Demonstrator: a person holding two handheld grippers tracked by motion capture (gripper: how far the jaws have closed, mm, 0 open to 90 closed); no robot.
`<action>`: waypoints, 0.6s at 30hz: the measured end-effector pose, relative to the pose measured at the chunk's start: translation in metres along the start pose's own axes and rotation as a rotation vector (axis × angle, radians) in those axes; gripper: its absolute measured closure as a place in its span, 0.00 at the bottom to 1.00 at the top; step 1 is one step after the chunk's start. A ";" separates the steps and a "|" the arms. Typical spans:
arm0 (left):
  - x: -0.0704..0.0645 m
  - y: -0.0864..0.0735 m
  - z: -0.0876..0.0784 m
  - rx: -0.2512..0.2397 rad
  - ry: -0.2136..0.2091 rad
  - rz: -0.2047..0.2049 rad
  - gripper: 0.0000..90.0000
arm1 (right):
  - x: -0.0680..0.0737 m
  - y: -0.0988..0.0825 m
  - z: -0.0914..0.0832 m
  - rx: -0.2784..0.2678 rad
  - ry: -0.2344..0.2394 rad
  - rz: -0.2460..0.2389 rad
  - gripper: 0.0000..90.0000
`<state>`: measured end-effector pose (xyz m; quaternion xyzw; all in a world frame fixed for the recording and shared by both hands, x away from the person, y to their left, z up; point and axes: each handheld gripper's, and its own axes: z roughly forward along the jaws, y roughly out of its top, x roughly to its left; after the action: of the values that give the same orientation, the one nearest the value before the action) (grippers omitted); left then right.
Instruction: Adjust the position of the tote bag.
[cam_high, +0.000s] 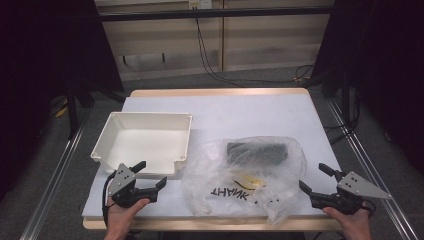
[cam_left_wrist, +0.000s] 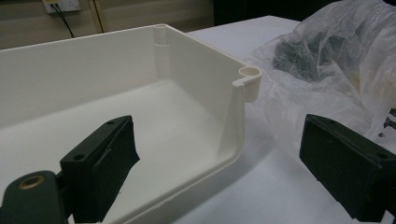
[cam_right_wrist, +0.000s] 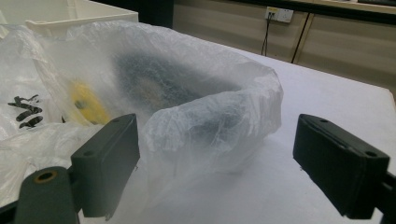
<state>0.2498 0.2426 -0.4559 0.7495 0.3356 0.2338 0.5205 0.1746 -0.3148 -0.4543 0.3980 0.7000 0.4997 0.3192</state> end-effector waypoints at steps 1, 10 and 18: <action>0.000 0.000 0.000 0.003 -0.002 -0.004 0.12 | 0.000 0.000 0.000 0.001 0.004 -0.002 0.17; -0.004 0.001 0.000 0.024 -0.016 0.005 0.16 | 0.001 0.002 0.000 0.012 0.031 0.013 0.24; -0.011 0.003 0.001 0.050 -0.044 -0.008 0.24 | 0.001 0.005 0.000 0.048 0.079 0.032 0.36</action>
<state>0.2437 0.2329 -0.4535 0.7661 0.3326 0.2066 0.5097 0.1748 -0.3131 -0.4495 0.3967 0.7172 0.5033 0.2737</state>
